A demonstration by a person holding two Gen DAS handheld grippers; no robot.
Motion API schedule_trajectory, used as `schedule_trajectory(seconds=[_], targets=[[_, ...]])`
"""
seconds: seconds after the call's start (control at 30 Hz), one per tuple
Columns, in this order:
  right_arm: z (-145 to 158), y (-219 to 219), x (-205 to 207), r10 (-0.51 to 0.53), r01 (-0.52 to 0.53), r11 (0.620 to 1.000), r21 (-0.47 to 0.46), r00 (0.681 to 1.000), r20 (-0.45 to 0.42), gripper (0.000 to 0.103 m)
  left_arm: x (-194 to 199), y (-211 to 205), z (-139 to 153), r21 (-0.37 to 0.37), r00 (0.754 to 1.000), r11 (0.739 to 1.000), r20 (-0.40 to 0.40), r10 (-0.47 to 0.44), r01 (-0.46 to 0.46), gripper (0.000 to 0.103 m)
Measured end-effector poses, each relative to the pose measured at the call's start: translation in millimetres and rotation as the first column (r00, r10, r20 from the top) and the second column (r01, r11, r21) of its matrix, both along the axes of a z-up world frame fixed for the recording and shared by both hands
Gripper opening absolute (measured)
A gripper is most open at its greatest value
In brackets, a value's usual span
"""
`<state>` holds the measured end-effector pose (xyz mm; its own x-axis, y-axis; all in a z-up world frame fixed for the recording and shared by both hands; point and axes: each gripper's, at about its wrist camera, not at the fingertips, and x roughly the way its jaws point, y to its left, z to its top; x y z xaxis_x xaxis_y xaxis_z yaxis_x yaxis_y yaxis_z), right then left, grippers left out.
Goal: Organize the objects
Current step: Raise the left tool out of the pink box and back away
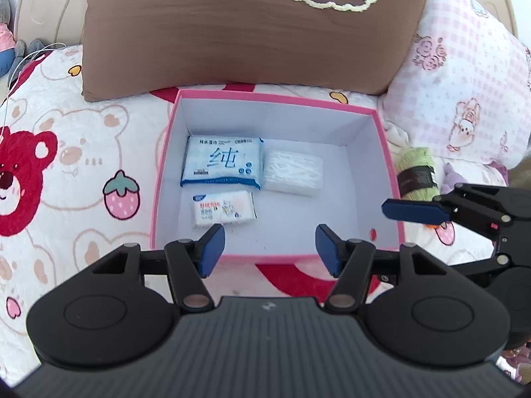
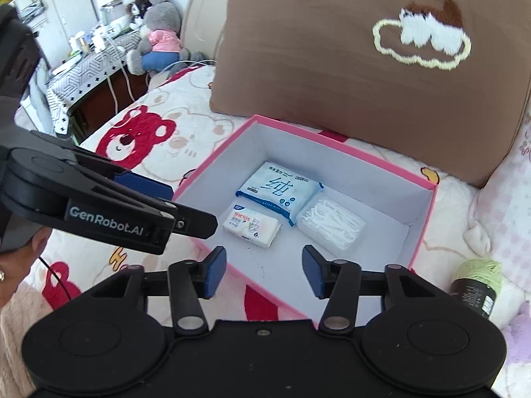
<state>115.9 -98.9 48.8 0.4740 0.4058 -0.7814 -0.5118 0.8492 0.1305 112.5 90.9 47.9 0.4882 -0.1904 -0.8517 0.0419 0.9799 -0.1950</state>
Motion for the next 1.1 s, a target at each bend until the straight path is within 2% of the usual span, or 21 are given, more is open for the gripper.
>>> schedule_trajectory(seconds=[0.07, 0.23, 0.37, 0.53, 0.67, 0.83, 1.0, 1.1], targets=[[7.0, -0.8, -9.0, 0.016, -0.016, 1.000, -0.008, 1.000, 0.011, 0.069, -7.4, -0.9, 7.3, 0.010, 1.000, 1.000, 0.007, -0.011, 0.011, 0.064], [23.9, -5.5, -30.7, 0.047, -0.047, 0.999, -0.016, 0.998, 0.043, 0.073, -26.0, -0.2, 25.9, 0.010, 0.999, 1.000, 0.023, -0.030, 0.030, 0.073], [35.9, -12.4, -44.8, 0.039, -0.039, 0.999, -0.006, 0.997, 0.065, 0.083, -42.3, -1.3, 39.9, 0.024, 0.998, 0.999, 0.048, -0.043, 0.042, 0.080], [41.6, -20.1, -60.5, 0.035, -0.031, 0.999, -0.042, 0.995, 0.094, 0.084, -59.8, -8.6, 48.9, 0.067, 0.994, 0.995, 0.075, -0.073, 0.068, 0.097], [39.9, -27.2, -71.4, 0.020, -0.013, 0.998, -0.069, 0.995, 0.097, 0.093, -73.5, -17.2, 49.6, 0.112, 0.993, 0.990, 0.079, -0.092, 0.083, 0.101], [41.3, -39.9, -87.2, 0.038, -0.033, 0.998, -0.050, 0.993, 0.107, 0.093, -87.2, -31.5, 47.9, 0.132, 0.991, 0.985, 0.061, -0.122, 0.113, 0.102], [43.5, -53.0, -104.3, 0.039, -0.035, 0.999, -0.034, 0.991, 0.126, 0.093, -95.9, -44.9, 44.8, 0.111, 0.984, 0.982, 0.074, -0.161, 0.153, 0.102], [41.3, -61.8, -115.5, 0.035, -0.029, 0.999, -0.039, 0.987, 0.154, 0.093, -95.9, -49.2, 35.8, 0.075, 0.987, 0.986, 0.051, -0.155, 0.151, 0.102]])
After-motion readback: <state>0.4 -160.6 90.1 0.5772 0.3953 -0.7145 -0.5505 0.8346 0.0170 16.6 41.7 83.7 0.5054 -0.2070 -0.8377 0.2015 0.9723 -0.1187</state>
